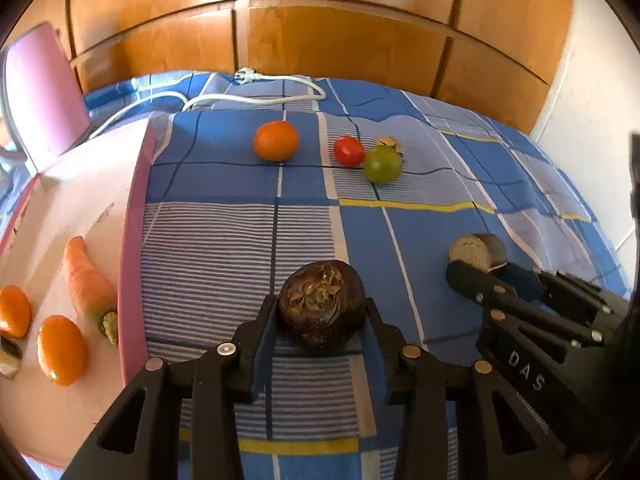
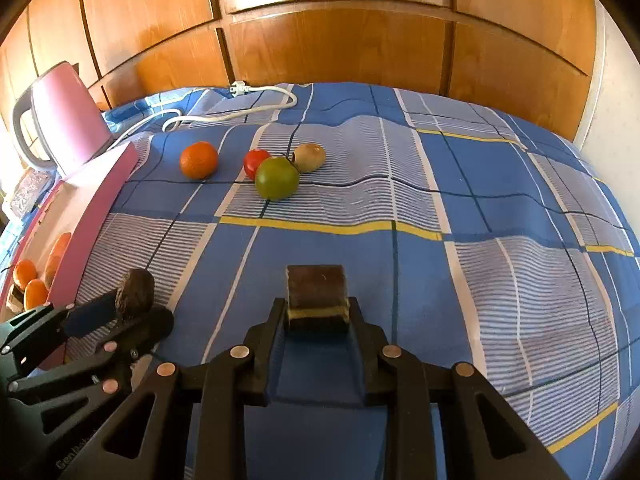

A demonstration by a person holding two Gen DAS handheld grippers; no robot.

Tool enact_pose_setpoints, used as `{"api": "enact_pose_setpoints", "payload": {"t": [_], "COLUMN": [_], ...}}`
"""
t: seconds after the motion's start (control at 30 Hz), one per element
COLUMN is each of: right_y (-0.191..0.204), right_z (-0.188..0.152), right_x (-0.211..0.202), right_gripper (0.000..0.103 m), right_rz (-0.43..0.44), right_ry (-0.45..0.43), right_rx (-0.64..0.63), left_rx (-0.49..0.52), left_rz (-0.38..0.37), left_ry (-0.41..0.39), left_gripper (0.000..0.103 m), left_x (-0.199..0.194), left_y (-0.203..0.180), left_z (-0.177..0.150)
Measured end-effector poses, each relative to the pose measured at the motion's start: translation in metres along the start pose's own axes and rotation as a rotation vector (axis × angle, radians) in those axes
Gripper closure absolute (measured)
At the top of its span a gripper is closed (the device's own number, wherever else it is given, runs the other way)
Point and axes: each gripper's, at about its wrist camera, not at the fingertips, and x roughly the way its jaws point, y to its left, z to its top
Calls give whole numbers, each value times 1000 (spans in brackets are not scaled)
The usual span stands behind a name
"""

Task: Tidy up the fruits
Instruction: 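Lift the dark round fruit with the left tool while the right lifts the dark cylinder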

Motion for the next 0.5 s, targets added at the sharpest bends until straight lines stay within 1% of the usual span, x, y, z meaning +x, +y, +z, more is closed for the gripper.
{"api": "enact_pose_setpoints", "payload": {"t": [0.13, 0.3, 0.5], "right_y": [0, 0, 8], "right_z": [-2, -4, -7], "right_x": [0, -2, -5], "right_gripper": [75, 75, 75], "right_rz": [-4, -4, -51], "right_ry": [-18, -32, -38], "right_rx": [21, 13, -34], "left_rx": [-18, -5, -1], "left_rz": [-18, -14, -14], "left_ry": [5, 2, 11], "left_gripper": [63, 63, 63], "left_x": [0, 1, -4], "left_y": [3, 1, 2], "left_z": [0, 0, -2]}}
